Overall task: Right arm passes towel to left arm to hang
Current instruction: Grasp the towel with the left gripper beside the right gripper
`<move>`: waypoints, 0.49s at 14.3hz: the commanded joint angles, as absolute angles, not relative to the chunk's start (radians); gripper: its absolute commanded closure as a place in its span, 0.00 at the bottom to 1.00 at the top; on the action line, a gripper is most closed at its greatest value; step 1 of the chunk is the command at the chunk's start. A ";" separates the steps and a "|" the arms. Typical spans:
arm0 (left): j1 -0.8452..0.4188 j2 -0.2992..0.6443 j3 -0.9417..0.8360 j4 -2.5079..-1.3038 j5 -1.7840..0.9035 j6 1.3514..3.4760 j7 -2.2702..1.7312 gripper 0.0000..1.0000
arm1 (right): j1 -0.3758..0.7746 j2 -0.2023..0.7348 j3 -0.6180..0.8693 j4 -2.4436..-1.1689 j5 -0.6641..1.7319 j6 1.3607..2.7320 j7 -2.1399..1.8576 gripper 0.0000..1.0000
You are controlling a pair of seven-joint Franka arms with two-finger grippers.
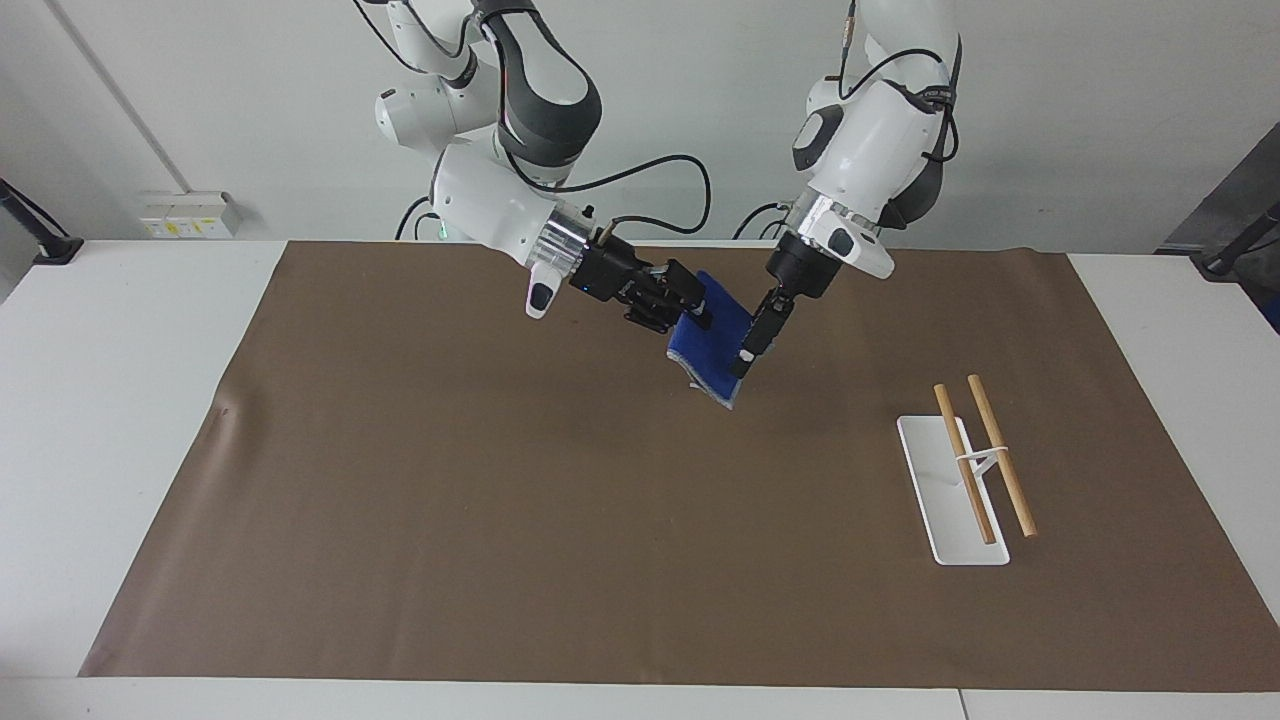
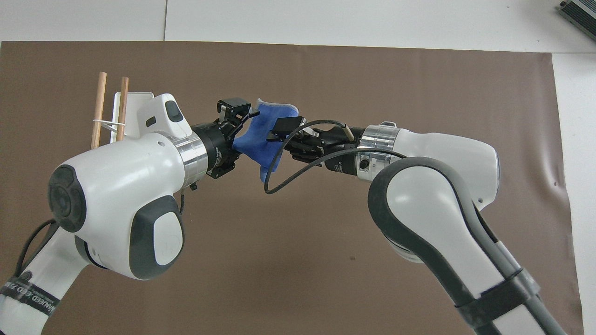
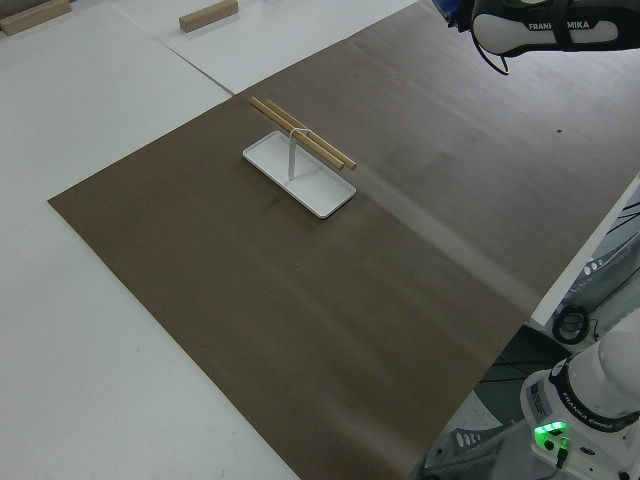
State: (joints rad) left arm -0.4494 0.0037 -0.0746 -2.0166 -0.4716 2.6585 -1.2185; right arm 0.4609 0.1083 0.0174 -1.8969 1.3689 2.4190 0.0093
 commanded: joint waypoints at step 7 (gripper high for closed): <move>-0.454 0.008 -0.058 -1.996 -0.482 2.658 -1.209 1.00 | 0.453 0.080 0.023 -1.933 1.402 2.433 -0.028 1.00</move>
